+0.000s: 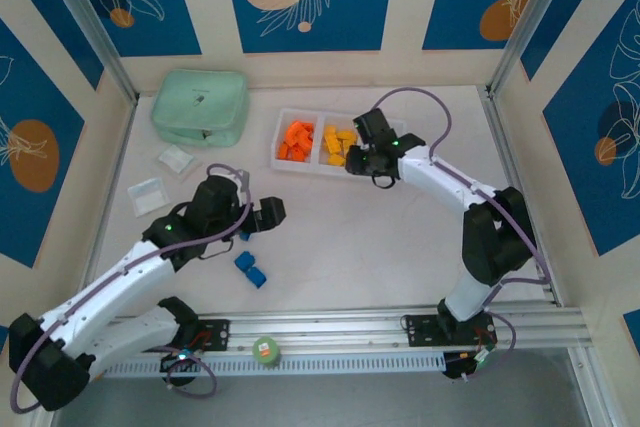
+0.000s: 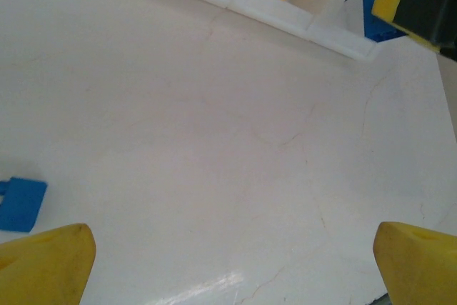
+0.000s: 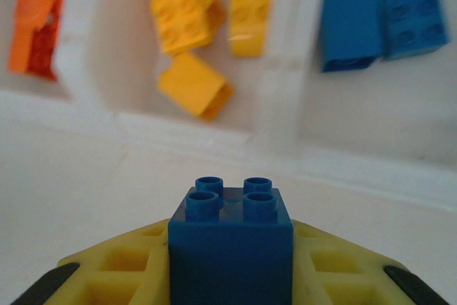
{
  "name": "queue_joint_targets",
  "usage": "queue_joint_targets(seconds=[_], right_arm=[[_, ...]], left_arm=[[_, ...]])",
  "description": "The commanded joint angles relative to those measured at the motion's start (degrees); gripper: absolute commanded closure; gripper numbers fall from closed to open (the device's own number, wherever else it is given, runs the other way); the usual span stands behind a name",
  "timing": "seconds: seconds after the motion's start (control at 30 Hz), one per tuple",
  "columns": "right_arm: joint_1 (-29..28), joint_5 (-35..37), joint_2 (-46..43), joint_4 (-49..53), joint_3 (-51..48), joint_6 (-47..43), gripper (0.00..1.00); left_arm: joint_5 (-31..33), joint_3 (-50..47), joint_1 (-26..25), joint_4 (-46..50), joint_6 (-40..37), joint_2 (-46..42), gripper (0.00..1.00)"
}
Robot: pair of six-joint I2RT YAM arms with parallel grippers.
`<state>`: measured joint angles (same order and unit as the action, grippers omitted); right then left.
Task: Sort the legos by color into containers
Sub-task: Place the lego in the container.
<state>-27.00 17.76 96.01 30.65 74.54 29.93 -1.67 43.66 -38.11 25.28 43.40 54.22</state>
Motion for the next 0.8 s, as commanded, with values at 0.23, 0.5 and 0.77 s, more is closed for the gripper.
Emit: queue_joint_targets(seconds=[0.23,0.5,0.77], right_arm=[[7.23,3.12,11.62,0.77,11.93,-6.89,0.68],[11.82,0.76,18.94,1.62,19.90,-7.78,0.54],[9.66,-1.08,12.70,0.77,15.73,-7.50,0.46]], left_arm=[[-1.06,2.82,-2.23,-9.29,-0.77,8.25,0.01],[-0.55,3.80,-2.23,-9.85,-1.21,9.85,0.01],[0.69,4.33,-2.23,-8.20,-1.98,9.09,0.01]])
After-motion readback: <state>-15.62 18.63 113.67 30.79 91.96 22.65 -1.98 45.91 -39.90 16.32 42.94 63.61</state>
